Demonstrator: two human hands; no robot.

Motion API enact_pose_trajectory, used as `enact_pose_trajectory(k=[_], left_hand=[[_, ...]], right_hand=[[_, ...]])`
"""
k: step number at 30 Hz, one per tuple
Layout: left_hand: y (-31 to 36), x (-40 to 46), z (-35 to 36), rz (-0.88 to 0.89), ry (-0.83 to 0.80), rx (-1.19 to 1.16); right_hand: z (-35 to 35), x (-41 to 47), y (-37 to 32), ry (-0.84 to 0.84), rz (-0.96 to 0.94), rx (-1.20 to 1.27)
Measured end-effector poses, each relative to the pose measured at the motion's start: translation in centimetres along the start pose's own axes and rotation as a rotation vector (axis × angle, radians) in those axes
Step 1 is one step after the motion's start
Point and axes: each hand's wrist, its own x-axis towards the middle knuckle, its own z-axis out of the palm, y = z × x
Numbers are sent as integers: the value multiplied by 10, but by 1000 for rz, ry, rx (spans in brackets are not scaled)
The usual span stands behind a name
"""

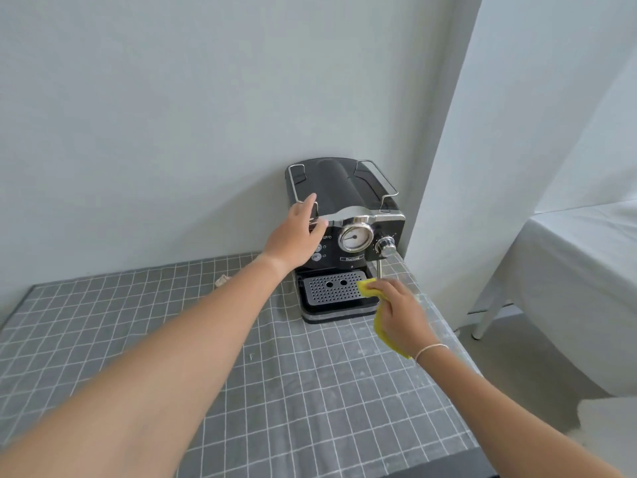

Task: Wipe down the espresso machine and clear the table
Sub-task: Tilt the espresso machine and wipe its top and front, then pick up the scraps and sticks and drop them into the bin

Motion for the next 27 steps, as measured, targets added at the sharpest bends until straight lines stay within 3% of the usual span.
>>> enact_pose_trajectory(k=[15, 27], left_hand=[[1, -19, 16, -20, 69, 76], [-19, -56, -3, -143, 130, 103]], right_hand=[[77, -56, 68, -412, -81, -169], [90, -27, 40, -400, -198, -103]])
